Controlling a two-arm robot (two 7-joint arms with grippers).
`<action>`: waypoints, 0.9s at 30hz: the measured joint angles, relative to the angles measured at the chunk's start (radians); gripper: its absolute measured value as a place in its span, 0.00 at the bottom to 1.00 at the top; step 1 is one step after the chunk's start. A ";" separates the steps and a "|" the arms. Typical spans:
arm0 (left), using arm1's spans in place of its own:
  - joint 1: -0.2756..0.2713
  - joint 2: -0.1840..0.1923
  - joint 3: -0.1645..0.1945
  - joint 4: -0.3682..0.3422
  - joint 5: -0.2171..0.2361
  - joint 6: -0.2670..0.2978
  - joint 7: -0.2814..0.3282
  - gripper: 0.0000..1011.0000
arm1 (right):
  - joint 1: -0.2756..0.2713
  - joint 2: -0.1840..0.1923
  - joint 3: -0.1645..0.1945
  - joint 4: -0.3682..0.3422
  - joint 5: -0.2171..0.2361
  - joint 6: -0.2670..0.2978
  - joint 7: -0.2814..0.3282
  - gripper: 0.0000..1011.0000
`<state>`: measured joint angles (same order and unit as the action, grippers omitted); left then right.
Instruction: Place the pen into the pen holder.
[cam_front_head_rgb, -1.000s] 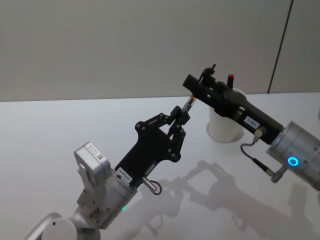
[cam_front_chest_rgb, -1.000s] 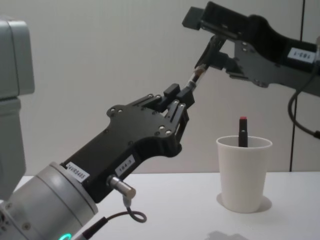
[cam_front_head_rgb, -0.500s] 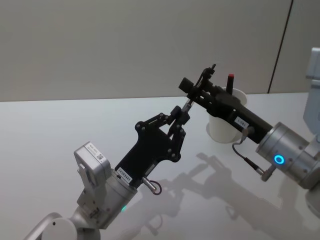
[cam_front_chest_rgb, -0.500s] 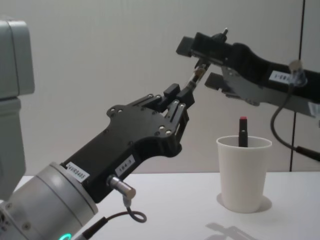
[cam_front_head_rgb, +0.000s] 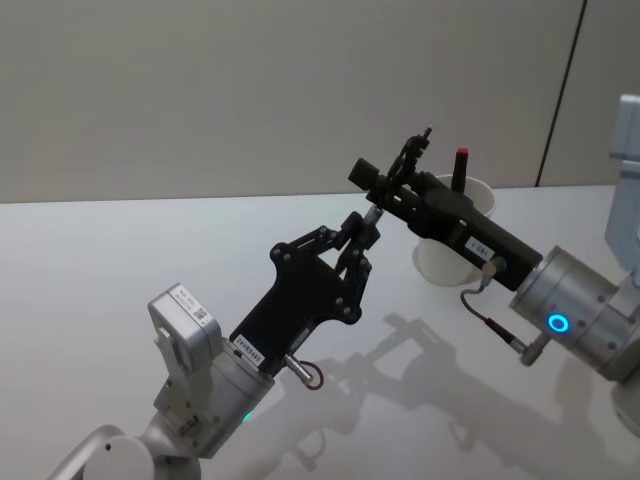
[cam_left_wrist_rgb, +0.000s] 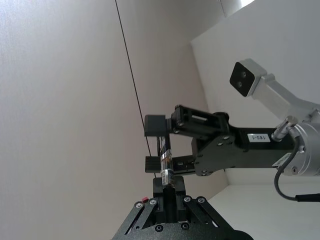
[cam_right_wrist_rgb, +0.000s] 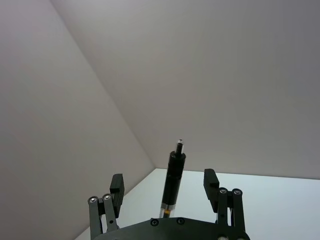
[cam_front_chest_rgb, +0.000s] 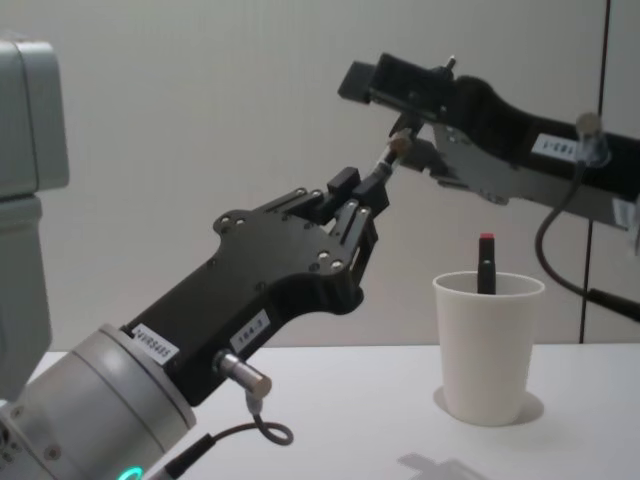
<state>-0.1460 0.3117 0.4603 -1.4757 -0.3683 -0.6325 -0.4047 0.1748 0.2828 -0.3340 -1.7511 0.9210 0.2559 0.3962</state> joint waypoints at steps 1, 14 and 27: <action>0.000 0.000 0.000 0.000 0.000 0.000 0.000 0.12 | -0.001 0.002 0.000 -0.003 0.003 -0.001 0.004 0.99; 0.000 0.000 0.000 0.000 0.000 0.000 0.000 0.12 | -0.014 0.030 0.004 -0.034 0.018 -0.014 0.022 0.99; 0.000 0.000 0.000 0.000 0.000 0.000 0.000 0.12 | 0.009 0.023 -0.004 0.007 -0.010 -0.023 0.017 0.99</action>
<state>-0.1459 0.3117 0.4603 -1.4757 -0.3683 -0.6325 -0.4047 0.1842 0.3055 -0.3378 -1.7439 0.9105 0.2328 0.4135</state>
